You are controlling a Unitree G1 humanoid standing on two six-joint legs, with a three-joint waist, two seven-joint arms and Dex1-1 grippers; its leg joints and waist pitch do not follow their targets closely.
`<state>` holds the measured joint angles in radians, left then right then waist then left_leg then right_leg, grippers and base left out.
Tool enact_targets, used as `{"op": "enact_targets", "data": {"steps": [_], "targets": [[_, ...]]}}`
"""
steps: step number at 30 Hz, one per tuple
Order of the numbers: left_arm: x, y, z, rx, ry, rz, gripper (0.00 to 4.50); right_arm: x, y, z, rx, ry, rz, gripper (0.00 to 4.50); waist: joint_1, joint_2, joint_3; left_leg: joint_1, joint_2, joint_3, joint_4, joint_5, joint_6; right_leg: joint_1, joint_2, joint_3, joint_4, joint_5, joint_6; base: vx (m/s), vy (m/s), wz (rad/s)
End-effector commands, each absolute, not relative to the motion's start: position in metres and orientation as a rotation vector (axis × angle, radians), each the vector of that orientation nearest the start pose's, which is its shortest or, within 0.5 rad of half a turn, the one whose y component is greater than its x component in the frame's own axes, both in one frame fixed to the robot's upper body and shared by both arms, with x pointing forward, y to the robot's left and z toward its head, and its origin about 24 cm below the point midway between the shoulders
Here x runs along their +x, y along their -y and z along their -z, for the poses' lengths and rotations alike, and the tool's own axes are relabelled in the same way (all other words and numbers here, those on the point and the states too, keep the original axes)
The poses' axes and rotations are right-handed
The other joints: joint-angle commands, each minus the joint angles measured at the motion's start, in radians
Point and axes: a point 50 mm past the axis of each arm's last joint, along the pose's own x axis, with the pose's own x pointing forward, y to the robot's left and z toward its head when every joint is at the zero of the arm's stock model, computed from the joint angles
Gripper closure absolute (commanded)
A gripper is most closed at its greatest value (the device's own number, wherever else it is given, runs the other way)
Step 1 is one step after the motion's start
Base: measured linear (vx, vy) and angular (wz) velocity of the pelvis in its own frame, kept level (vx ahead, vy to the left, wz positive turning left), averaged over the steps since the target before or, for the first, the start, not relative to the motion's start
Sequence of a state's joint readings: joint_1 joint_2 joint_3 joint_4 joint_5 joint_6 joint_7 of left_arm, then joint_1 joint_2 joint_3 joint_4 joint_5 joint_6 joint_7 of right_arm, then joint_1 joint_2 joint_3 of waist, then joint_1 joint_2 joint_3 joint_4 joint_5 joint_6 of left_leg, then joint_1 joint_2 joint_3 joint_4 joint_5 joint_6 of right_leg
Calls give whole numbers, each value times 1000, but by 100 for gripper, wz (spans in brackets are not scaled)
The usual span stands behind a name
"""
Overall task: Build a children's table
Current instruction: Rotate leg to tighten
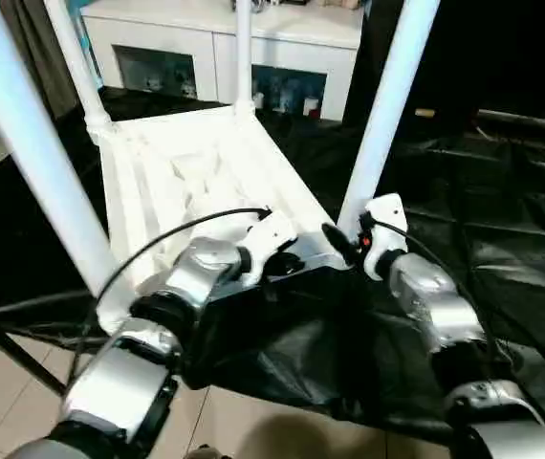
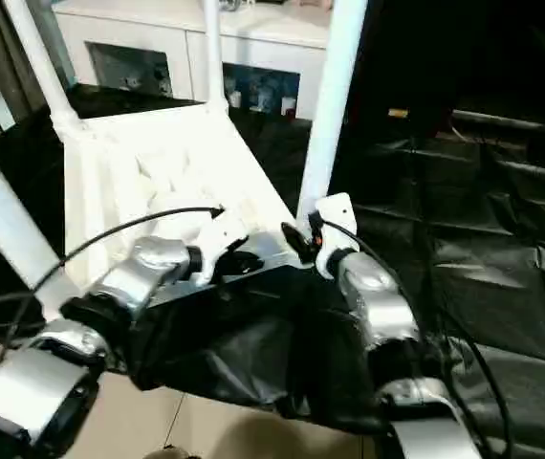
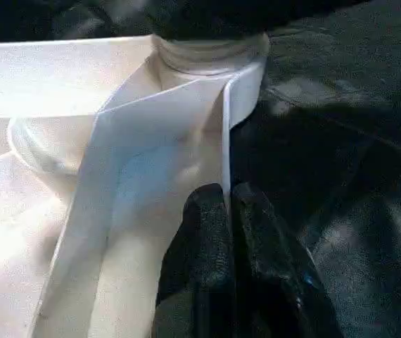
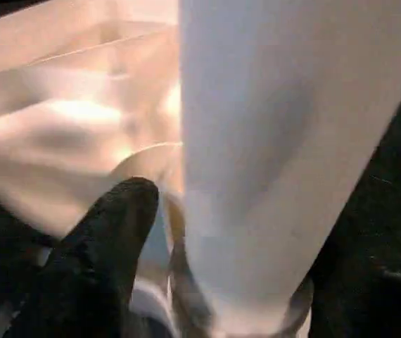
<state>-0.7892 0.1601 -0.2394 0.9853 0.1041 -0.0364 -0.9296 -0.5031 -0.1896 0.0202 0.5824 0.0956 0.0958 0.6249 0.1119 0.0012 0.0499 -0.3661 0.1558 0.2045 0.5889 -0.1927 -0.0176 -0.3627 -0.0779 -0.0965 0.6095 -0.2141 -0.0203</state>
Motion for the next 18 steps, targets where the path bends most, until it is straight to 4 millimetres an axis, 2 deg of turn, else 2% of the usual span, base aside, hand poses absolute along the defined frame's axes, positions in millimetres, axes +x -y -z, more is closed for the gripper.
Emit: {"op": "enact_targets", "data": {"steps": [1, 2, 3, 4, 5, 6, 7, 12, 14, 17, 18], "targets": [[342, -77, -51, 378, -315, 1241, 450, 313, 104, -31, -64, -284, -958, 125, 0, -8, -53, 13, 101, -52, -79, -206, 35, 26, -126, 80, -91, -217, -186, 0, 0, 0], [338, -85, -51, 377, -323, 1296, 450, 309, 113, -32, -97, -289, -1018, 125, 2, -11, -56, 9, 101, -51, -76, -166, 52, 33, -124, 77, -82, -167, -195, 0, 0, 0], [337, -86, -51, 374, -323, 1310, 450, 308, 116, -33, -102, -291, -1033, 125, 5, -6, -56, 9, 102, -47, -73, -146, 64, 29, -123, 76, -79, -129, -207, 0, 0, 0], [335, -92, -52, 360, -324, 1345, 450, 306, 122, -35, -107, -292, -1074, 125, 3, -12, -53, 8, 104, -46, -74, -149, 68, 29, -121, 76, -79, -127, -210, 0, 0, 0], [334, -96, -53, 352, -329, 1362, 450, 305, 125, -37, -105, -291, -1098, 125, 5, -9, -56, 7, 104, -47, -73, -141, 73, 32, -119, 72, -72, -114, -217, 0, 0, 0], [333, -97, -53, 349, -331, 1368, 450, 304, 127, -38, -103, -290, -1107, 125, 4, -7, -57, 10, 106, -46, -72, -137, 77, 29, -118, 72, -69, -94, -228, 0, 0, 0], [333, -98, -53, 347, -332, 1373, 450, 304, 128, -39, -102, -289, -1115, 125, 2, -13, -57, 8, 107, -46, -73, -134, 80, 30, -117, 72, -67, -86, -233, 0, 0, 0], [330, -114, -56, 346, -362, 1435, 450, 299, 143, -48, -84, -291, -1223, 125, 6, -12, -62, 10, 107, -43, -65, -88, 105, 29, -116, 69, -51, 16, -264, 0, 0, 0], [328, -120, -57, 338, -376, 1450, 450, 297, 147, -50, -88, -301, -1258, 157, 8, -16, -63, 8, 105, -42, -63, -81, 114, 30, -118, 68, -49, 29, -266, 0, 0, 0], [327, -124, -58, 326, -389, 1459, 450, 294, 149, -50, -94, -318, -1297, 169, 10, -15, -63, 6, 104, -41, -61, -78, 117, 28, -117, 67, -49, 16, -263, 0, 0, 0], [327, -125, -58, 325, -391, 1461, 450, 294, 149, -49, -95, -321, -1302, 193, 10, -16, -64, 5, 104, -42, -59, -71, 118, 27, -115, 67, -47, 21, -262, 0, 0, 0]]}}
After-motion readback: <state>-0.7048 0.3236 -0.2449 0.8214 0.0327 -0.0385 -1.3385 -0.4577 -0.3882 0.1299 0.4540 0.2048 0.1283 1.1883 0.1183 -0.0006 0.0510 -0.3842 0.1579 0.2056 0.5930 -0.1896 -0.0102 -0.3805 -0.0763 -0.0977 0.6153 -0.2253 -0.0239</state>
